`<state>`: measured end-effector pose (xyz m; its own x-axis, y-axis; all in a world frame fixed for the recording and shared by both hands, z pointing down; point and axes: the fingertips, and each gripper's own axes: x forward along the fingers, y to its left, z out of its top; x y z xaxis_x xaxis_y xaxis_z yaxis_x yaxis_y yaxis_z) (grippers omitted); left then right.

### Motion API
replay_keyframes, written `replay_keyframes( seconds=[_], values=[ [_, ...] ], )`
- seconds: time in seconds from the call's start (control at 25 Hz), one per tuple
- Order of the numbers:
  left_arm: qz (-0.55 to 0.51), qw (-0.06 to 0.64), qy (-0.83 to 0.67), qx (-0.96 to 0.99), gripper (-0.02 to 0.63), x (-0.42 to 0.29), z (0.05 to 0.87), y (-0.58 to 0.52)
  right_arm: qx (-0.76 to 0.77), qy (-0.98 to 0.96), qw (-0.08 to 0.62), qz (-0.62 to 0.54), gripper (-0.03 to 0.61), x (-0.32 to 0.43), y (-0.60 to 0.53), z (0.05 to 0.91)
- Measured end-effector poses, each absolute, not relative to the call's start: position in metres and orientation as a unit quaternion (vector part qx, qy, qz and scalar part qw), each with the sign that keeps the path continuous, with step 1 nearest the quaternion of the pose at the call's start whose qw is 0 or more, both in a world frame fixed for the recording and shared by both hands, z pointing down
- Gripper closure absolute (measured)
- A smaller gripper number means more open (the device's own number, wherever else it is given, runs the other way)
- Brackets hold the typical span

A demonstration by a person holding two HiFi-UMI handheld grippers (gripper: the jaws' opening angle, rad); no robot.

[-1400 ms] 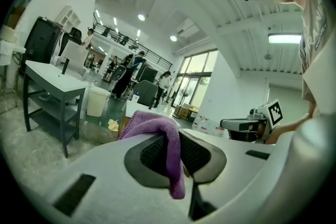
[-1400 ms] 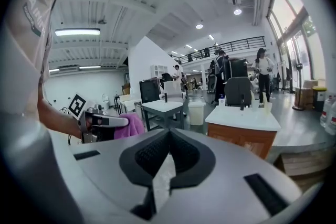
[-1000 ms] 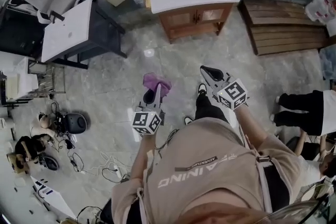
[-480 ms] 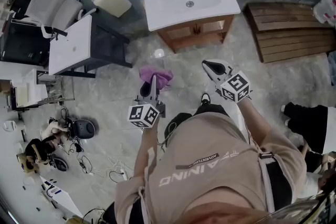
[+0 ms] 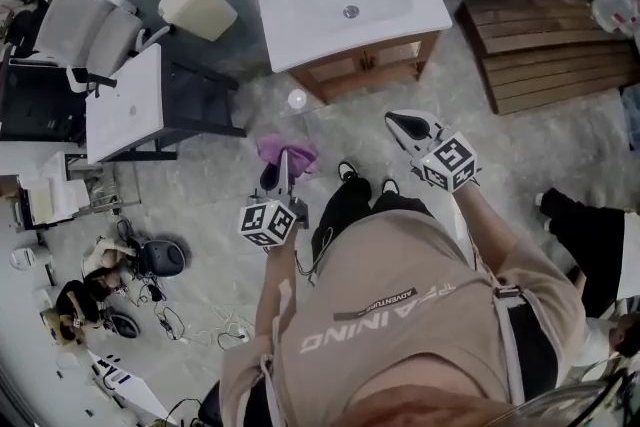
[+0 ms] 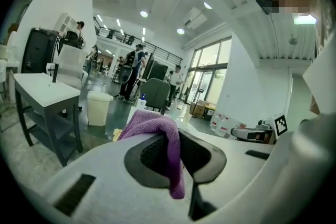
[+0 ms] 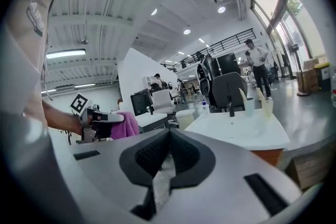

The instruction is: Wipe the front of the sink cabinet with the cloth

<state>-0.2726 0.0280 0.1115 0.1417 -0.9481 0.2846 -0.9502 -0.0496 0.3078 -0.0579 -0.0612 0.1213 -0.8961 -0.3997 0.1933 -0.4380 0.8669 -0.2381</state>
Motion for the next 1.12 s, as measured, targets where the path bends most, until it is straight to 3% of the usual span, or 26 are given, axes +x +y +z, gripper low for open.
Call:
replay_keyframes(
  seconds=[0.32,0.6,1.12],
  values=[
    [-0.009,0.198,-0.622,0.757,0.577,-0.287,0.111,-0.031,0.203,-0.968,0.138,0.05,0.568,-0.092,-0.072,0.118],
    [0.033,0.17,-0.592,0.787,0.577,-0.306,0.116,-0.063,0.231,-0.966,0.083,0.085,0.568,-0.14,-0.107,0.082],
    [0.041,0.211,-0.559,0.801,0.577,-0.342,0.149,-0.083,0.241,-0.959,0.11,0.104,0.568,-0.194,-0.129,0.103]
  ],
)
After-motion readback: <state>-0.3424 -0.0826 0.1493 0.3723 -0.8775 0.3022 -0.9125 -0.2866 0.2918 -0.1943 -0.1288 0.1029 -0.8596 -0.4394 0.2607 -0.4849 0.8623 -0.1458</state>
